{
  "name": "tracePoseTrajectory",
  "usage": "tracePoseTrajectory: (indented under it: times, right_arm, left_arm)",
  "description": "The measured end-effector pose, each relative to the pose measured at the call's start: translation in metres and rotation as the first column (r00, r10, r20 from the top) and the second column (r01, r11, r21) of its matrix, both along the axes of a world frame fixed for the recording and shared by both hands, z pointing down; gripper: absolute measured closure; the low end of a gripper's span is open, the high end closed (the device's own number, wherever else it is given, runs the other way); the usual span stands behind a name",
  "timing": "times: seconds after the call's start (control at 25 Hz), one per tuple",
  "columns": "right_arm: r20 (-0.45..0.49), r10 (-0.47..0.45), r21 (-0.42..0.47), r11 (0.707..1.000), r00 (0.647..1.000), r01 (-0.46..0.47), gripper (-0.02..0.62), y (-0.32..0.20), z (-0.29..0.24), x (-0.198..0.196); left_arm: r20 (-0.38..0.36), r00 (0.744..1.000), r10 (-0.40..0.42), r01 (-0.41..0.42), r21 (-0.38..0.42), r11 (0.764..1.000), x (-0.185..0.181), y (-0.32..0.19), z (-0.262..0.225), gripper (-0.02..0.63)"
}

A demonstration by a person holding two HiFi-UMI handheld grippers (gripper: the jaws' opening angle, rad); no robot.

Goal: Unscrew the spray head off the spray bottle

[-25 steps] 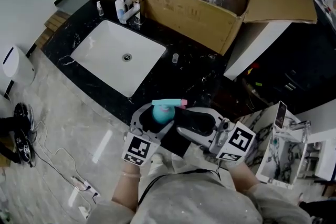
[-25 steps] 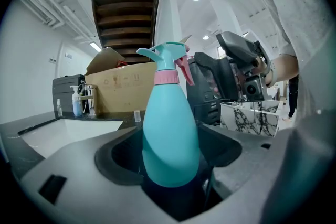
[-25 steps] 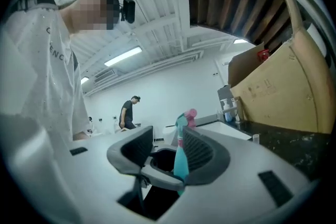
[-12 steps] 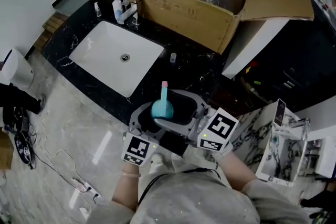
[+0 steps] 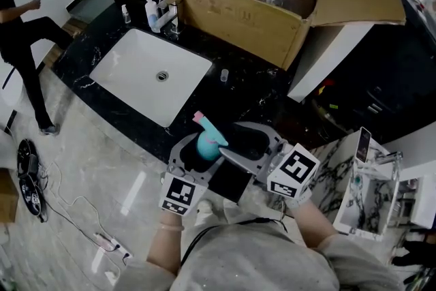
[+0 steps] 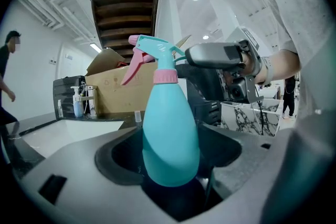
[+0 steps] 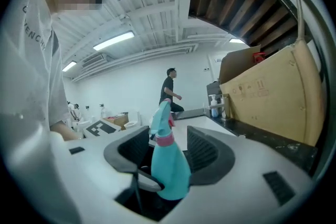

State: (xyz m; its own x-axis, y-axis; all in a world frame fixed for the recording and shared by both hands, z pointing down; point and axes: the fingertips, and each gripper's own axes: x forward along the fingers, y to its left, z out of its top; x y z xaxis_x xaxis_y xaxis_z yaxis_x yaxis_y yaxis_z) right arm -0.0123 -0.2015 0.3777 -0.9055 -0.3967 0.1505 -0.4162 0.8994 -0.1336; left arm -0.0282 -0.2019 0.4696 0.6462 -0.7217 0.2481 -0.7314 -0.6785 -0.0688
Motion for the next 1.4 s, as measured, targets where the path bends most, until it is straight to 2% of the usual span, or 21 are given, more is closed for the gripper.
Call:
tracePoseTrajectory:
  times: [0.16,0.44,0.56,0.64,0.72,0.76,0.92,1.08,1.16,1.4]
  right_arm:
    - [0.026,0.067,-0.035,0.997,0.997,-0.066,0.370,-0.017,0.002,0.019]
    - [0.056,0.116,-0.032,0.993,0.992,-0.115,0.431,-0.038,-0.003,0.002]
    - [0.069,0.073,0.000,0.997,0.995,-0.073,0.439,-0.024,-0.007,0.001]
    - [0.120,-0.020,0.007,1.000,0.993,0.019,0.434,-0.005,-0.012,0.000]
    - [0.170,-0.111,-0.001,0.994,0.979,0.113,0.357,0.013,-0.018,-0.009]
    - [0.174,-0.129,-0.004,0.991,0.976,0.132,0.321,0.017,-0.019,-0.016]
    - [0.131,-0.110,0.035,0.994,0.985,0.106,0.243,0.023,-0.019,-0.040]
    - [0.055,-0.074,0.079,0.995,0.996,0.069,0.275,0.022,-0.011,-0.039]
    - [0.035,-0.047,0.064,0.997,0.998,0.045,0.319,0.016,-0.004,-0.025]
    - [0.055,0.078,-0.014,0.997,0.995,-0.077,0.373,-0.014,0.006,0.023]
  left_arm:
    - [0.000,1.000,0.002,-0.002,0.000,1.000,-0.001,0.000,0.000,0.270]
    - [0.001,1.000,0.002,-0.002,-0.002,1.000,-0.001,0.000,0.000,0.270]
    - [-0.002,1.000,0.001,-0.001,-0.002,1.000,-0.001,-0.001,0.000,0.270]
    - [-0.004,1.000,0.003,-0.003,-0.002,1.000,0.000,-0.001,0.000,0.270]
    - [-0.004,1.000,0.004,-0.004,-0.003,1.000,-0.001,-0.001,0.000,0.270]
    - [-0.004,1.000,0.003,-0.003,-0.004,1.000,-0.001,-0.001,0.000,0.270]
    - [-0.003,1.000,0.000,0.000,-0.004,1.000,-0.002,0.000,0.000,0.270]
    - [-0.005,1.000,-0.001,0.001,-0.004,1.000,-0.001,0.001,0.000,0.270]
    - [-0.007,1.000,0.000,0.000,-0.006,1.000,-0.001,0.000,0.000,0.270]
    - [-0.012,1.000,0.002,-0.003,-0.010,1.000,-0.001,0.000,0.000,0.270]
